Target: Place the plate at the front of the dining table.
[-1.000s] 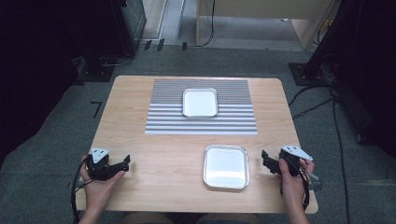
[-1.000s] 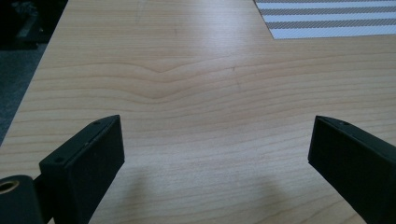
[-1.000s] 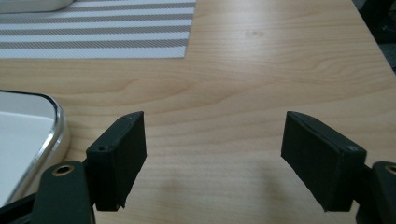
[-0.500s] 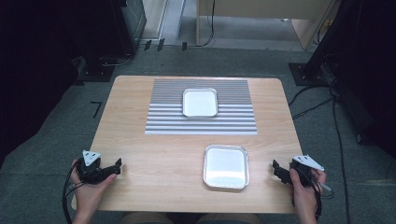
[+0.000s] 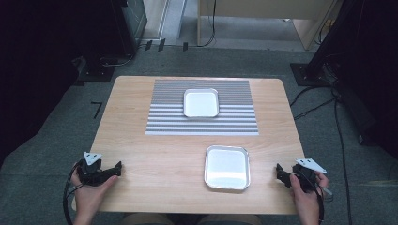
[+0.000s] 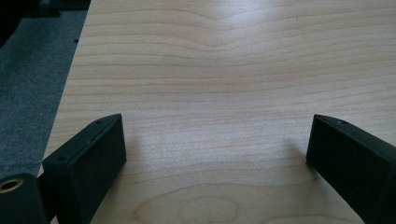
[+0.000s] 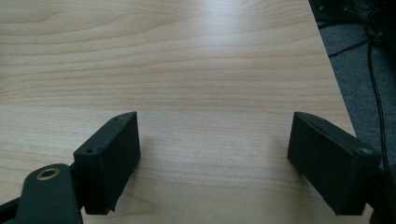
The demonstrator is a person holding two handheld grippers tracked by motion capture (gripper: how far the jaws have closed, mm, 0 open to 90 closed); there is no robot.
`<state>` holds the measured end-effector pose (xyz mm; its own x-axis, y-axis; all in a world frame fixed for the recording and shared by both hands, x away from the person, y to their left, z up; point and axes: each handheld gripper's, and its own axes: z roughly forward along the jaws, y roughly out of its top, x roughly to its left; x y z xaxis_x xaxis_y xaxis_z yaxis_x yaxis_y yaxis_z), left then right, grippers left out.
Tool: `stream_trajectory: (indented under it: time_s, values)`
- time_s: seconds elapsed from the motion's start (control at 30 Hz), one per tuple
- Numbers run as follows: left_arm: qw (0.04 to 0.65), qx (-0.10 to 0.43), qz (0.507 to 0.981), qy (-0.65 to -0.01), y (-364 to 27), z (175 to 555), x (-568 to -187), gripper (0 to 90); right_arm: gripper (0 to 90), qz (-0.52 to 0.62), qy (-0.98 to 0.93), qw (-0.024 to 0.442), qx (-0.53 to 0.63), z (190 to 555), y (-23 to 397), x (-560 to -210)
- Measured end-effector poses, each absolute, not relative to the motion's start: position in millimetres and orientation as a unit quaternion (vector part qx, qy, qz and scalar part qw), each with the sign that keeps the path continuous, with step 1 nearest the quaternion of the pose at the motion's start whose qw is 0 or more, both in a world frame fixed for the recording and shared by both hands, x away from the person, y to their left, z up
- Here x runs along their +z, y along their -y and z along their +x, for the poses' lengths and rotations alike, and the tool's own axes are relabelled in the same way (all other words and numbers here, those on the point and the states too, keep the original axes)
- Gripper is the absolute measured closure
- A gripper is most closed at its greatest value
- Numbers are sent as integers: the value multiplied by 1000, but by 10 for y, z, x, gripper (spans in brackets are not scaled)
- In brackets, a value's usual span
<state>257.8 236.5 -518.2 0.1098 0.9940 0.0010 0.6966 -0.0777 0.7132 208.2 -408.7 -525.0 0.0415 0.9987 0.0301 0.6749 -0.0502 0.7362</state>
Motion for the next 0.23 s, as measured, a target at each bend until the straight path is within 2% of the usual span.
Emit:
stream_trajectory:
  time_s: [0.23]
  values:
    - [290,261,685,-616,-2359,2576,-5188,44,160,666,-628,280,288,2083,4087,-5250]
